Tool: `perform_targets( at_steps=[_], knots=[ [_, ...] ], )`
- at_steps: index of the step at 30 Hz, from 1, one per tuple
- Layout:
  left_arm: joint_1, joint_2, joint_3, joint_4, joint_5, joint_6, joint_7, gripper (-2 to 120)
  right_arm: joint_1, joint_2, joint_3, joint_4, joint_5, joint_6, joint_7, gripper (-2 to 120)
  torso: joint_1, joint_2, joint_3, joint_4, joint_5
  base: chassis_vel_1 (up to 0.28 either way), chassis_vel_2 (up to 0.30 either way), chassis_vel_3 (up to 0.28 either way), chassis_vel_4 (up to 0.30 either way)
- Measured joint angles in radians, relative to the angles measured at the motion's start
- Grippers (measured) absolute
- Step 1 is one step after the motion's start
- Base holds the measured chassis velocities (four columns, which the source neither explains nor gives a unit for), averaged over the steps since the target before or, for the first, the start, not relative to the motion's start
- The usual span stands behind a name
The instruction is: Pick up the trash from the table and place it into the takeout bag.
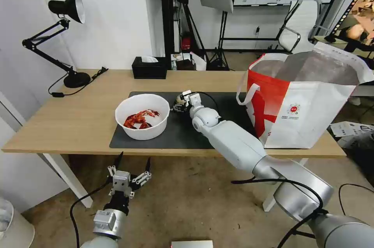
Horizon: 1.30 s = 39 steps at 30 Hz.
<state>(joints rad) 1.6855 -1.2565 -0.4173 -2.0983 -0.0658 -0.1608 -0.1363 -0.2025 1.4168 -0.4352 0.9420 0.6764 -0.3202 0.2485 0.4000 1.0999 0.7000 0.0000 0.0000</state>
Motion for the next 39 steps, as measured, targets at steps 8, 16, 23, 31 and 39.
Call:
perform_targets(
  at_steps=[8,16,23,31,39],
  knots=[
    [-0.002,0.001,0.0,0.005,-0.001,-0.004,0.0,100,-0.008,-0.024,-0.006,0.047,0.036,-0.017,0.031,48,0.0,0.0,0.0,0.0,0.0,0.0,0.0,0.0,0.0],
    [-0.006,0.001,0.008,0.005,-0.002,-0.005,0.0,100,-0.042,-0.125,0.001,0.225,0.099,-0.015,0.084,19,0.0,0.0,0.0,0.0,0.0001,0.0,0.0,0.0,0.0],
    [0.002,0.006,0.002,-0.02,-0.006,-0.005,-0.001,100,-0.149,-0.311,0.112,0.605,0.068,0.123,0.127,8,0.0,0.0,0.0,-0.0002,0.0003,0.0,0.0,0.0,0.0],
    [0.01,0.004,0.005,-0.034,-0.005,-0.004,-0.002,100,-0.204,-0.514,0.265,0.9,-0.004,0.147,0.238,8,0.0,0.0,0.0,0.0,0.0002,0.0,0.0,0.0,0.0],
    [0.012,0.0,0.016,-0.035,0.001,-0.002,-0.002,100,-0.25,-0.7,0.413,1.025,-0.044,-0.015,0.489,7,0.0,0.0,0.0,-0.0003,0.0002,0.0,0.0,0.0,0.0]
  ],
)
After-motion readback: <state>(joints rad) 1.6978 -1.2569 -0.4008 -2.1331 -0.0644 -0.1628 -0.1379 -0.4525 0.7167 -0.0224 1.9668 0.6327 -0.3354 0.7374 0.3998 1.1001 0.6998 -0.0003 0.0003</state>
